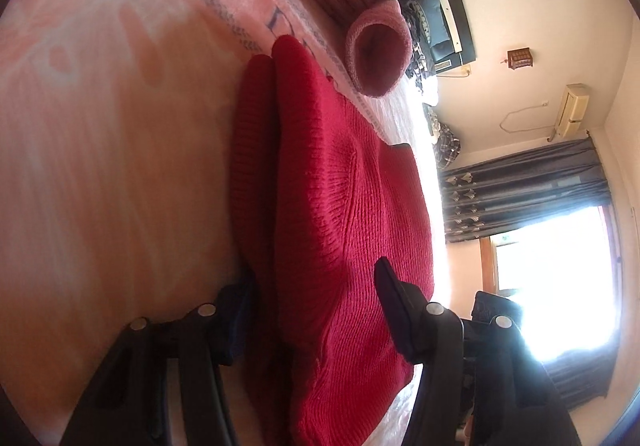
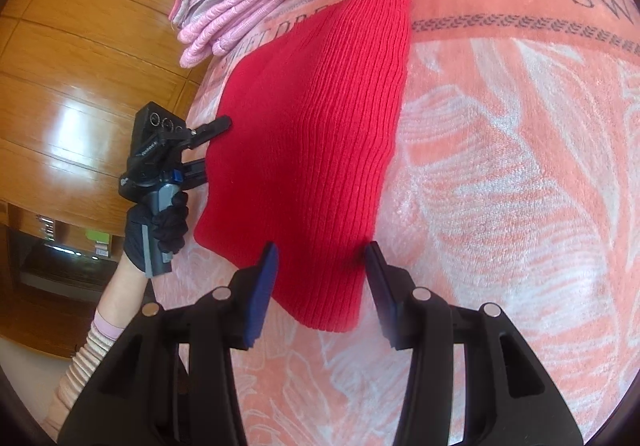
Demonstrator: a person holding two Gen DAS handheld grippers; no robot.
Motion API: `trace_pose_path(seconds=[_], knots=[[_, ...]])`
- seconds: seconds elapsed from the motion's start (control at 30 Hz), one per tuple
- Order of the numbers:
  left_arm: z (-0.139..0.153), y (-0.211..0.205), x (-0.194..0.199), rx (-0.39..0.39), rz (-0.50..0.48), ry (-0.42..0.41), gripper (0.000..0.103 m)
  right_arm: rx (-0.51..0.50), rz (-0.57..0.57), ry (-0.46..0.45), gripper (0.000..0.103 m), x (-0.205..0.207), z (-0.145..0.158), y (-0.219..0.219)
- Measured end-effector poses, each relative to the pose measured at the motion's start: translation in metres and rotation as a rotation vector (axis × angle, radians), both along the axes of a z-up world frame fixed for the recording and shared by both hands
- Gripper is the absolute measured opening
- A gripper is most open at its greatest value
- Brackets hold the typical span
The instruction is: Fold small clothes
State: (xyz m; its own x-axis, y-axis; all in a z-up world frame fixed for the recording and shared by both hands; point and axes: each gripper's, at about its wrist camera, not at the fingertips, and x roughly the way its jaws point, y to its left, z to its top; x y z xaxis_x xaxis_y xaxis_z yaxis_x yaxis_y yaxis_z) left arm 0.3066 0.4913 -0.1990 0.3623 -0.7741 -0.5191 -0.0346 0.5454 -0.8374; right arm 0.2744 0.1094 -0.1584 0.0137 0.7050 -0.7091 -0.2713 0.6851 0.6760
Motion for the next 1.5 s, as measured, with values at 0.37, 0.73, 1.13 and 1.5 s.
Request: trace_pose_path(seconds=[0.37, 0.73, 1.13, 1.5], knots=[[-0.003, -0.012, 0.01, -0.112, -0.072, -0.042, 0.058, 0.131, -0.12, 0.08, 0.059, 0.054, -0.025, -0.009], [0.003, -0.037, 0.013, -0.029, -0.099, -0.017, 0.044, 0.149, -0.121, 0.029, 0.038, 0.065, -0.026, 0.004], [0.043, -0.131, -0.019, -0.154, -0.144, -0.024, 0.035, 0.1, -0.104, -0.044, 0.037, 0.011, 0.053, -0.07], [-0.009, -0.22, -0.062, -0.079, -0.199, 0.111, 0.037, 0.058, -0.225, 0.128, 0.038, -0.032, -0.015, -0.186]])
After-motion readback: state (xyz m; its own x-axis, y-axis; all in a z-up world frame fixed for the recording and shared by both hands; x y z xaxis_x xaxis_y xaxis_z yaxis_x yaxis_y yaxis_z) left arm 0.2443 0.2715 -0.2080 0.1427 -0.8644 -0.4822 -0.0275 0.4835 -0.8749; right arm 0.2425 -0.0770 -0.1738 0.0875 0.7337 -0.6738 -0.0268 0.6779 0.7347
